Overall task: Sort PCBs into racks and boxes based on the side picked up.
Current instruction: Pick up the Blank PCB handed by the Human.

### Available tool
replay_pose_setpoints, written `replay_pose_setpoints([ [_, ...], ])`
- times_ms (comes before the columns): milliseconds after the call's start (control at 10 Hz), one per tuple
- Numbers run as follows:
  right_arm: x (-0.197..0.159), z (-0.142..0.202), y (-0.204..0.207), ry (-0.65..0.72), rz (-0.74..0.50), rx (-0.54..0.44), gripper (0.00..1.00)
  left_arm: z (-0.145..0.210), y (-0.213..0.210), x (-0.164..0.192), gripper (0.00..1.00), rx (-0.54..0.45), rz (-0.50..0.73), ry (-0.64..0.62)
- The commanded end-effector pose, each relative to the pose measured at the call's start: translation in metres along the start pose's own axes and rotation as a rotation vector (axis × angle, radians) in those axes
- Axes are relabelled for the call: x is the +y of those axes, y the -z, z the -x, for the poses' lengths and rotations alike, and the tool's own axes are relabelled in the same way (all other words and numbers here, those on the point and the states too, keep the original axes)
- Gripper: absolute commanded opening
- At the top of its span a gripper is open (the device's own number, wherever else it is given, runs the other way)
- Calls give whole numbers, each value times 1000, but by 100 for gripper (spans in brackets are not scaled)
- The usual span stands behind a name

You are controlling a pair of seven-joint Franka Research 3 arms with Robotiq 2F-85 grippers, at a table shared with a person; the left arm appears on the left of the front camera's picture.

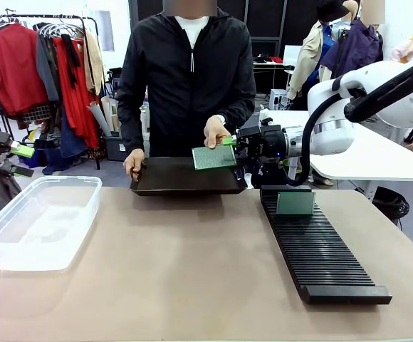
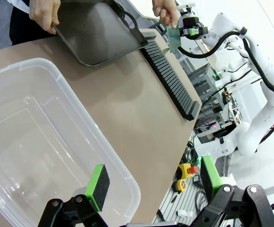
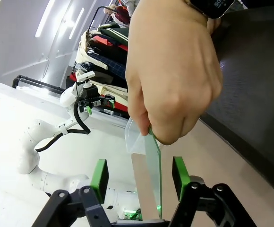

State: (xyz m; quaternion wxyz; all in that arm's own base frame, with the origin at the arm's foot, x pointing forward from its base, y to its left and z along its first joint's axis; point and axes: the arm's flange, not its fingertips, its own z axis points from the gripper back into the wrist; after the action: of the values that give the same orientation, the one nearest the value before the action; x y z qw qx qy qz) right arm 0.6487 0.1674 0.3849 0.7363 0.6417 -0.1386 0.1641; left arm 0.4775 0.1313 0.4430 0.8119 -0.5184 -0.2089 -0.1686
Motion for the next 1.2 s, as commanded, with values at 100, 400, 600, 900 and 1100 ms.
replay_pose_setpoints([
  [100, 0, -10, 8, 1, 1, -28, 48, 0, 0, -2, 100, -1, -4, -2],
  [400, -3, -12, 10, 14, 4, -30, 24, 0, 0, -2, 100, -1, -4, -2],
  [600, -6, -15, 12, 23, 5, -32, 7, 0, 0, -2, 100, -1, -4, -2],
  [900, -5, -18, 13, 25, -11, -49, 0, 0, 0, -2, 100, -1, -4, -2],
  [1100, -6, -5, 7, 6, -4, -19, 0, 0, 0, -2, 100, -1, -4, -2],
])
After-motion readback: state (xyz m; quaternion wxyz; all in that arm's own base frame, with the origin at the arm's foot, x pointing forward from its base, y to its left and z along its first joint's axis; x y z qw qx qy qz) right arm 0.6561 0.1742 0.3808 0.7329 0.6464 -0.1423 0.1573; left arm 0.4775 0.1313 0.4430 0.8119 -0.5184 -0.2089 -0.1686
